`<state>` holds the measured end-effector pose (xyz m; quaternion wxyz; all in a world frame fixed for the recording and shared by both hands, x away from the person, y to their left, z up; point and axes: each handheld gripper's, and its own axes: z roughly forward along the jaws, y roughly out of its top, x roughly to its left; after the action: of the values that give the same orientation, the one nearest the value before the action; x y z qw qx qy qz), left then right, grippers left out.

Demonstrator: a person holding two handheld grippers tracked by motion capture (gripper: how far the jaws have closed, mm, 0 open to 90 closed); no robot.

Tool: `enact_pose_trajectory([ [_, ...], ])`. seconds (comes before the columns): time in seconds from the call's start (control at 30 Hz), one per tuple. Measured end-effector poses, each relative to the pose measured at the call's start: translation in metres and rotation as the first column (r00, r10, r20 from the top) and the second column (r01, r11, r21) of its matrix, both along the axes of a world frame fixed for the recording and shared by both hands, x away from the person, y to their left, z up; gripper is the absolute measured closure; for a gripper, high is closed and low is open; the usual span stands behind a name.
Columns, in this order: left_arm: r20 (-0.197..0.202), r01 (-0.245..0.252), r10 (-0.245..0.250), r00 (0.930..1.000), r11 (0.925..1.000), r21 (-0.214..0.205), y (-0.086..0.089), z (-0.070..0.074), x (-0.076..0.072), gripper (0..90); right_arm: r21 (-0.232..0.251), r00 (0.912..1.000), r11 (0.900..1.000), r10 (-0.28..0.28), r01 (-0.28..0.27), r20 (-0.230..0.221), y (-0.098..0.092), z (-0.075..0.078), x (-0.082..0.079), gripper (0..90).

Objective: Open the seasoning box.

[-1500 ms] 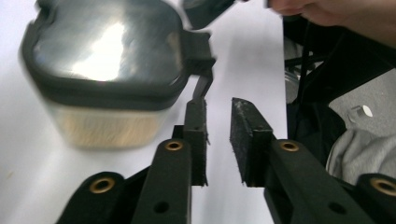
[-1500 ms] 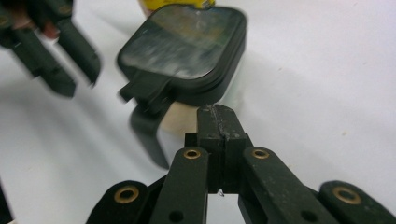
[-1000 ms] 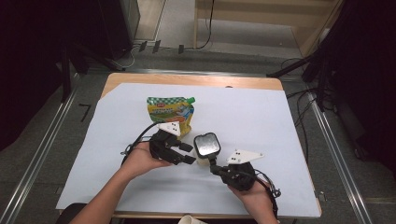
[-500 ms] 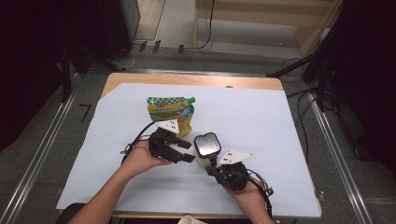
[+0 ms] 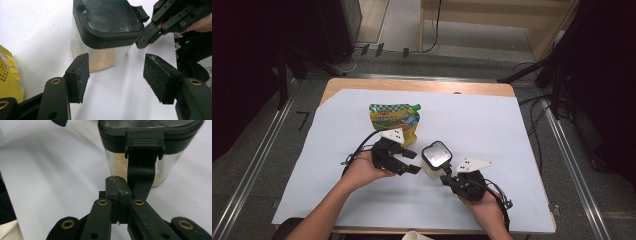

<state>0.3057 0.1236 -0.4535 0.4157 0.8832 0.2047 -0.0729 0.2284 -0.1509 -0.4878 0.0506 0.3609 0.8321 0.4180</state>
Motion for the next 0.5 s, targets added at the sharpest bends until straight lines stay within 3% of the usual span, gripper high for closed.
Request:
enact_pose_trajectory([
  [0.37,0.003,-0.004,0.004,1.0000,0.9999,0.010,-0.004,-0.002,0.000,37.2,0.005,0.9977,0.9979,-0.065,0.065,-0.016,-0.022,-0.002,0.013,90.0],
  [0.43,-0.002,-0.005,0.005,1.0000,0.9999,0.012,-0.005,-0.002,0.000,37.3,0.004,0.9973,0.9974,-0.072,0.072,-0.017,-0.023,-0.002,0.015,90.0],
  [0.5,-0.033,-0.011,0.012,0.9994,0.9998,0.015,-0.006,-0.002,0.001,39.0,0.008,0.9963,0.9966,-0.082,0.082,-0.026,-0.027,-0.003,0.018,90.0],
])
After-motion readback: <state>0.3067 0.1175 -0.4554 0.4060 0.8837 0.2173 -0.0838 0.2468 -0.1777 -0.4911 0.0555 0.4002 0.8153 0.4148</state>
